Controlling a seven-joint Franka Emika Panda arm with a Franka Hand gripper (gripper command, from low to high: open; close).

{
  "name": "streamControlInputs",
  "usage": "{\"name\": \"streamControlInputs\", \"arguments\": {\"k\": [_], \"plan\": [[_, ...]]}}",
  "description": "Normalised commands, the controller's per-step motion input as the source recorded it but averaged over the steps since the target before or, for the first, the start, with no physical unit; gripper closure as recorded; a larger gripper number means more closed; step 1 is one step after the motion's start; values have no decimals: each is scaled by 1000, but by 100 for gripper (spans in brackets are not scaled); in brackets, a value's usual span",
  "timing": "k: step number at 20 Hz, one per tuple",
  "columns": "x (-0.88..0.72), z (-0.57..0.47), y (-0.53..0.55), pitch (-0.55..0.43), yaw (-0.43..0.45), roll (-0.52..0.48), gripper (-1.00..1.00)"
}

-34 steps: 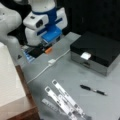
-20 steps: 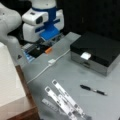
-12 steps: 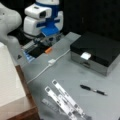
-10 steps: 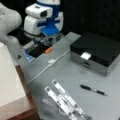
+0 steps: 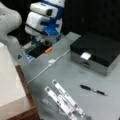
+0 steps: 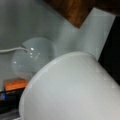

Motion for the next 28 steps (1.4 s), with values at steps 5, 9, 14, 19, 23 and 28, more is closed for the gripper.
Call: {"name": "streamControlInputs", "arguments": {"k": [5, 9, 14, 19, 23, 28], "plan": [[326, 223, -5, 368, -148, -470, -100], [392, 219, -53, 416, -145, -517, -100], [418, 267, -173, 387, -98, -435, -100], [351, 259, -231, 271, -96, -296, -100], [324, 207, -262, 222, -92, -263, -100], [343, 176, -257, 229, -36, -239, -100]]}}
